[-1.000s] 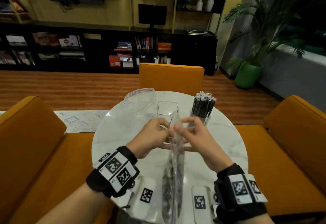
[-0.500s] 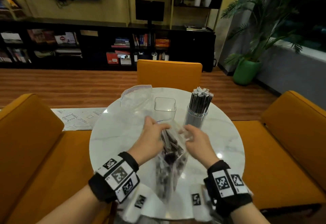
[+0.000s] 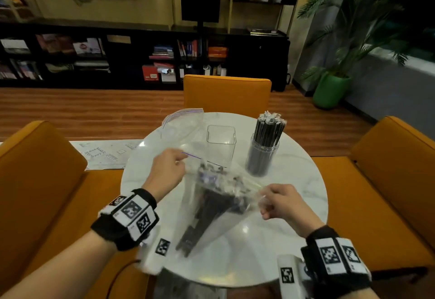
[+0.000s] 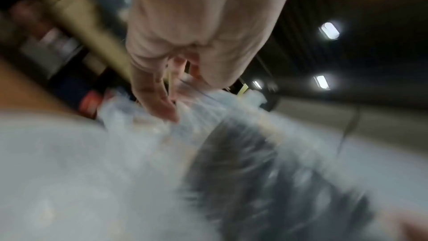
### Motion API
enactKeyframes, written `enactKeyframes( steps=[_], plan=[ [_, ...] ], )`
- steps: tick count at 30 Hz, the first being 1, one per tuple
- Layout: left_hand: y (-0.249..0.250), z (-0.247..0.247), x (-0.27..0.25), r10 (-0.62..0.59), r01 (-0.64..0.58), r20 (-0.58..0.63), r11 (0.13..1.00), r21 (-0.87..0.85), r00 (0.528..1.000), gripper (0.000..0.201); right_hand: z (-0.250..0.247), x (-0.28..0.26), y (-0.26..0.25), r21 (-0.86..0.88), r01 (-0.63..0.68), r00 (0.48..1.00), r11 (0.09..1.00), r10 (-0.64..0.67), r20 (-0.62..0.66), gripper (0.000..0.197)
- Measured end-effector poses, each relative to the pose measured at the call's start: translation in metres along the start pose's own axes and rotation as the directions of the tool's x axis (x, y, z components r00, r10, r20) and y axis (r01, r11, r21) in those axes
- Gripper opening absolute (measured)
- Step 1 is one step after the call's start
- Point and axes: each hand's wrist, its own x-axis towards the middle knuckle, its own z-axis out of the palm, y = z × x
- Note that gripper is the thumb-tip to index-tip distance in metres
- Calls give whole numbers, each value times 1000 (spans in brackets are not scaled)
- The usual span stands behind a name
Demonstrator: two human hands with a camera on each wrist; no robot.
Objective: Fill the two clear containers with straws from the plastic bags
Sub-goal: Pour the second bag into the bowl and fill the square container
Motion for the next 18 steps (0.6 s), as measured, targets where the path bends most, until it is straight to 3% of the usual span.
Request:
enactKeyframes(
  steps=[1, 2, 3, 4, 5, 6, 9, 12, 15, 16, 18],
  plan=[
    [-4, -3, 1, 0, 2, -18, 995, 100, 1000, 43, -1, 1, 0, 61, 0, 999, 998, 2, -32, 19],
    [-6, -3, -1, -71, 66, 51, 994, 89, 996, 52, 2, 0, -1, 101, -5, 999, 995, 9, -42, 20],
    [-4, -1, -6, -178, 185, 196, 983, -17, 964, 67, 8, -1, -1, 102, -15, 1000, 995, 17, -24, 19],
    [1, 3, -13, -250, 329, 372, 930, -163, 894, 84, 18, -4, 0, 67, -29, 999, 997, 27, 30, 19],
    [6, 8, -18, -258, 437, 492, 850, -293, 831, 96, 28, -8, 3, 21, -49, 993, 999, 46, 105, 22],
    [11, 12, -19, -223, 472, 535, 791, -389, 815, 103, 36, -11, 8, 12, -63, 982, 998, 60, 177, 25],
    [12, 17, -17, -143, 385, 448, 768, -512, 882, 105, 45, -18, 18, 195, -100, 964, 976, 47, 261, 34],
    [3, 7, -12, -126, 283, 324, 819, -500, 938, 97, 36, -16, 15, 252, -33, 999, 967, 24, 41, 27],
    [-1, 5, -17, -163, 330, 363, 822, -464, 917, 98, 28, -13, 6, 325, 68, 991, 943, -28, -127, 27],
    [-1, 8, -21, -160, 351, 401, 812, -467, 902, 100, 29, -14, 6, 339, 57, 996, 939, -28, -89, 33],
    [-2, 21, -28, -129, 374, 480, 805, -460, 868, 109, 38, -21, 5, 275, -43, 990, 960, 5, 139, 48]
  ],
)
